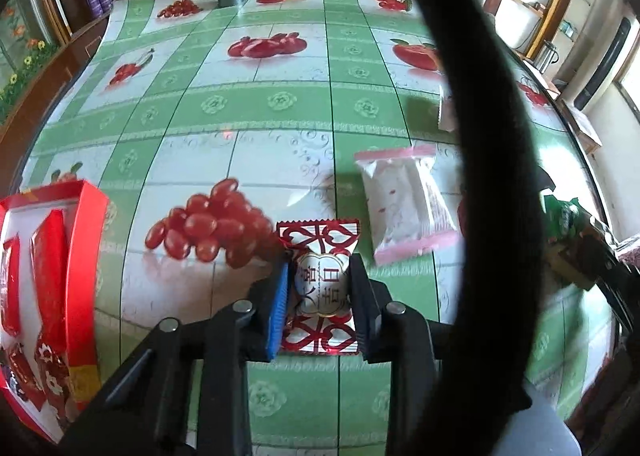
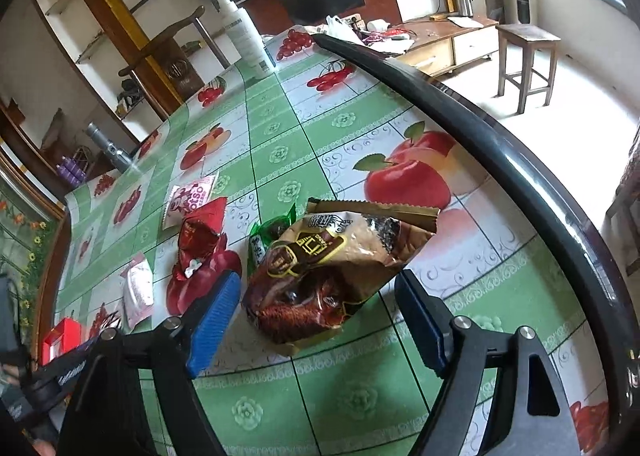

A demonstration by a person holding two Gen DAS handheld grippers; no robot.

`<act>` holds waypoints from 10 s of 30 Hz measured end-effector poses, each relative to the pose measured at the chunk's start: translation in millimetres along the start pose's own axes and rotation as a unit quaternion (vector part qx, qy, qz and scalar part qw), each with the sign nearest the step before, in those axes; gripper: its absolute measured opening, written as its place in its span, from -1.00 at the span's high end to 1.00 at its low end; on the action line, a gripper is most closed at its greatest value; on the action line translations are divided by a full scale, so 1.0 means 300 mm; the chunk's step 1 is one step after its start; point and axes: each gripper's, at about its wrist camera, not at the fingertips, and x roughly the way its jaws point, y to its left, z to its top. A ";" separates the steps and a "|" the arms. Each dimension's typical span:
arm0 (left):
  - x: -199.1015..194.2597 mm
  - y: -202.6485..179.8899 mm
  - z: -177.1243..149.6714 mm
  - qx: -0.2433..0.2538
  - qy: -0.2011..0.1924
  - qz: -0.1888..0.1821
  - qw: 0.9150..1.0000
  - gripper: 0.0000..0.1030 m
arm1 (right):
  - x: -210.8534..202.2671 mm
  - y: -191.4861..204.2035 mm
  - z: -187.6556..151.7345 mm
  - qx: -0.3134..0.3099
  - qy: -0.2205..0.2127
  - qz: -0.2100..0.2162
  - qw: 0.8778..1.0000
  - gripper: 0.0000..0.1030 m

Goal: Organize snacks
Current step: 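Grasp the red-and-white candy with the left tool while the right tool grasps the brown chocolate bag, then carry the candy and the chocolate bag over the white tray, then lower both snacks into the tray and open both tools, then move both tools back away from the tray over the tablecloth, then grasp the green wrapped candy with the right tool while the left tool grasps a pink-and-white pastry bag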

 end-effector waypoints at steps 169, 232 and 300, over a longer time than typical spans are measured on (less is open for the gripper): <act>-0.478 0.901 -0.483 -0.177 -0.092 0.160 0.967 0.48 | -0.186 0.956 -0.545 -0.327 0.095 0.314 0.886 0.23; -0.389 0.813 -0.354 -0.147 -0.062 0.147 0.976 -0.63 | -0.164 0.829 -0.508 -0.321 0.085 0.245 0.911 -0.17; -0.371 0.146 -0.279 0.016 -0.052 0.057 0.997 -0.68 | -0.198 0.072 -0.221 -0.111 0.013 0.120 0.986 -0.19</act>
